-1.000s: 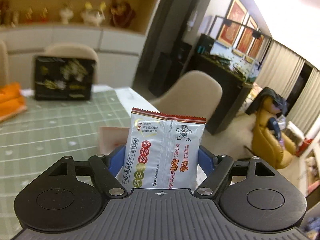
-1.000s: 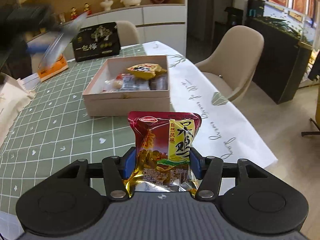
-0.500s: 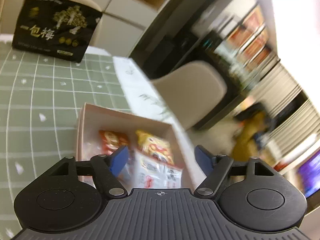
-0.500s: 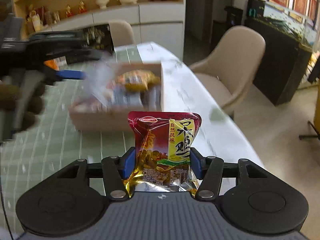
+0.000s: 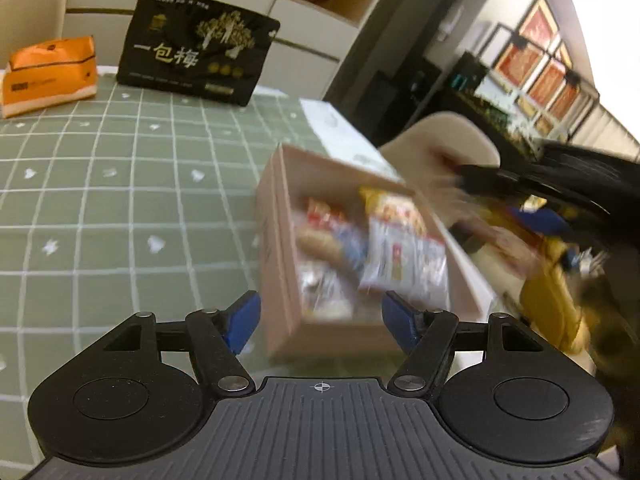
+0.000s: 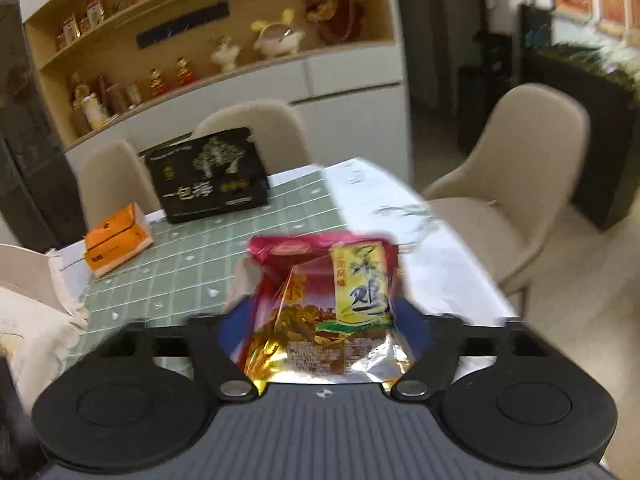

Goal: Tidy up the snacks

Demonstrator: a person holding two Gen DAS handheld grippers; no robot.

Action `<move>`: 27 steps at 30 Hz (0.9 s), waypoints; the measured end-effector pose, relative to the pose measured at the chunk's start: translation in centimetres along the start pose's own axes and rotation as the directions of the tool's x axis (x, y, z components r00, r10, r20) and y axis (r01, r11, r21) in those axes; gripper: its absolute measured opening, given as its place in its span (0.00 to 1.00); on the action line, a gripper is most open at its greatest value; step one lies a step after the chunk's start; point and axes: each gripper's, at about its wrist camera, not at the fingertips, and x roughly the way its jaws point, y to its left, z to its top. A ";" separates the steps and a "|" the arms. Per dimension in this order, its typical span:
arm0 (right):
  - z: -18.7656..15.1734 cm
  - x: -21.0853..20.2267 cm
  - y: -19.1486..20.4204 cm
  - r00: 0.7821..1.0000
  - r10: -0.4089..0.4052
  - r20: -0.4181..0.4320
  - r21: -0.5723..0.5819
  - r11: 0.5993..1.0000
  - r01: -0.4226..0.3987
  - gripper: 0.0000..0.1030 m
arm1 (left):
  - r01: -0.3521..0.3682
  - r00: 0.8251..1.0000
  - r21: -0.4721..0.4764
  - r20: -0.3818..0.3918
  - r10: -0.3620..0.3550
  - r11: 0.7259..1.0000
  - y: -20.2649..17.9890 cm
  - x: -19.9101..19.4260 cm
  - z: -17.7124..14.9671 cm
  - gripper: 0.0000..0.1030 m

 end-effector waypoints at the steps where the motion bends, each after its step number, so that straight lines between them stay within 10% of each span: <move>1: 0.3 1.7 0.1 0.999 0.001 -0.039 -0.002 1.000 -0.001 0.78 | -0.005 1.000 0.019 -0.001 0.005 1.000 0.0 -0.6 -0.5 0.71; 4: -0.9 4.0 -0.5 0.994 -0.050 -0.094 0.008 0.999 0.051 0.77 | -0.017 1.000 0.067 -0.014 0.018 0.998 0.4 -2.5 -2.4 0.71; 8: -3.4 5.6 -1.5 0.984 -0.024 -0.175 0.055 0.998 0.034 0.31 | -0.023 0.997 0.085 -0.069 0.029 0.996 0.5 -3.6 -5.4 0.71; 12: -4.9 7.3 -0.1 0.970 0.081 -0.231 0.082 0.995 -0.063 0.21 | -0.063 0.991 0.104 -0.109 0.074 0.993 0.6 -3.2 -7.2 0.71; 17: -6.4 6.2 1.3 0.984 0.075 -0.161 0.033 0.997 -0.071 0.22 | -0.160 0.983 0.203 -0.058 0.175 0.966 0.7 -4.5 -9.1 0.71; 19: -7.4 4.0 2.0 0.995 0.043 -0.090 -0.035 0.998 -0.046 0.31 | -0.168 0.981 0.212 -0.063 0.185 0.963 0.9 -4.5 -9.9 0.71; 22: -10.2 0.0 2.5 1.000 0.010 0.010 -0.120 0.993 -0.009 0.72 | -0.191 0.977 0.217 -0.054 0.207 0.957 0.8 -3.9 -11.2 0.72; 27: -16.0 -2.1 1.5 0.998 -0.068 -0.014 -0.124 0.990 0.065 0.77 | -0.265 0.963 0.274 0.032 0.266 0.925 -0.7 -2.5 -12.2 0.84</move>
